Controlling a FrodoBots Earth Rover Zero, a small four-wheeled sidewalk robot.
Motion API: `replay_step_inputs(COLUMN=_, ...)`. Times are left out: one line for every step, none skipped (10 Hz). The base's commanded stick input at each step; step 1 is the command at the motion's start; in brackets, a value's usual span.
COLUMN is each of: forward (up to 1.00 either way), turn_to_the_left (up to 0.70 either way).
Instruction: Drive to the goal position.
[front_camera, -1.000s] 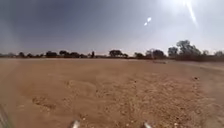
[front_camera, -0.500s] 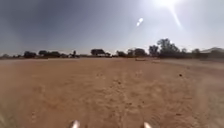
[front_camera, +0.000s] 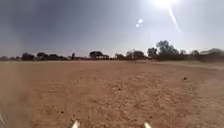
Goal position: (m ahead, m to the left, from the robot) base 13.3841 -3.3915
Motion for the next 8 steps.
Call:
replay_step_inputs(forward=0.70, turn_to_the_left=0.00)
replay_step_inputs(forward=0.70, turn_to_the_left=0.00)
replay_step_inputs(forward=0.70, turn_to_the_left=0.00)
replay_step_inputs(forward=0.70, turn_to_the_left=0.00)
replay_step_inputs(forward=0.70, turn_to_the_left=0.00)
replay_step_inputs(forward=0.70, turn_to_the_left=0.00)
replay_step_inputs(forward=0.70, turn_to_the_left=0.00)
replay_step_inputs(forward=0.70, turn_to_the_left=0.00)
